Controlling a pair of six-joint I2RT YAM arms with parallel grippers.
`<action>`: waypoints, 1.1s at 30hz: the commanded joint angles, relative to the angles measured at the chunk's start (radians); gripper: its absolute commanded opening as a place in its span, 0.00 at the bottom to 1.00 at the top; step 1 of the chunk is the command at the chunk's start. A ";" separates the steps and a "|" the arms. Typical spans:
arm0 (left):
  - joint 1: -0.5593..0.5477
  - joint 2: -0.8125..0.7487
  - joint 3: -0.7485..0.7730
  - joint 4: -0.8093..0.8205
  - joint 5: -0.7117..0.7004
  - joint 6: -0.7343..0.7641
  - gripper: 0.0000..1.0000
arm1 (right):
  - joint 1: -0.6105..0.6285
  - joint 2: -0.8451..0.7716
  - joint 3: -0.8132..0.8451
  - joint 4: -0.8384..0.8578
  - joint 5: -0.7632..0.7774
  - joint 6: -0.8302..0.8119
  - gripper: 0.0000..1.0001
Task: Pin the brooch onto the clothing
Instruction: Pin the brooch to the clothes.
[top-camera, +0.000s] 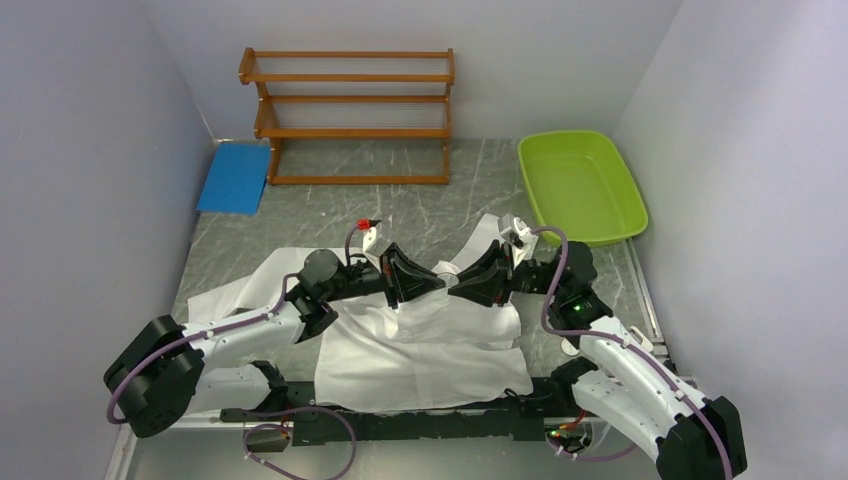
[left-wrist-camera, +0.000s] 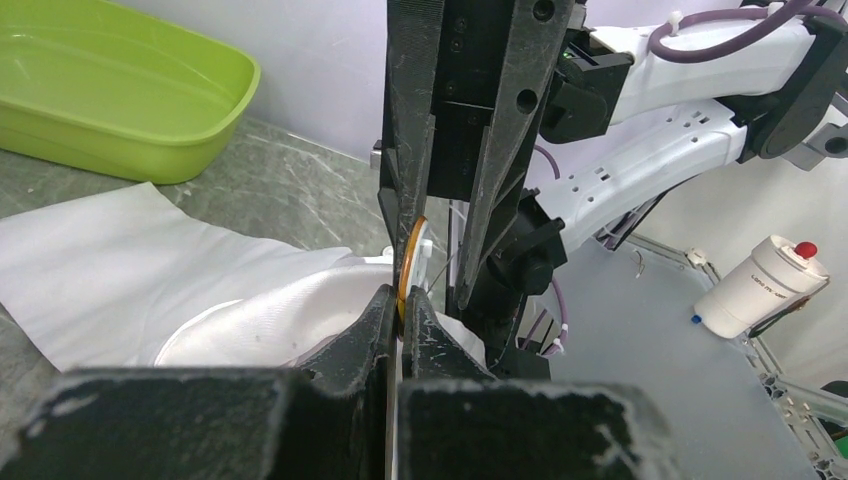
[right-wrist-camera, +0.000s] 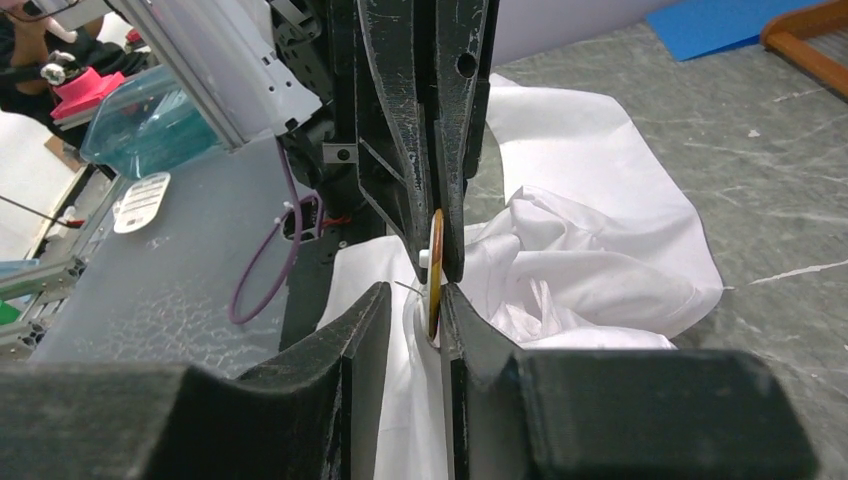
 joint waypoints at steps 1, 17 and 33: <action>0.004 -0.023 0.026 0.060 -0.008 -0.003 0.03 | 0.003 -0.004 0.033 0.014 -0.024 -0.017 0.27; 0.004 -0.032 0.053 -0.021 -0.005 0.014 0.03 | 0.025 0.061 0.116 -0.156 0.093 -0.060 0.06; 0.004 -0.037 0.126 -0.194 0.004 0.053 0.03 | 0.088 0.149 0.284 -0.522 0.272 -0.218 0.07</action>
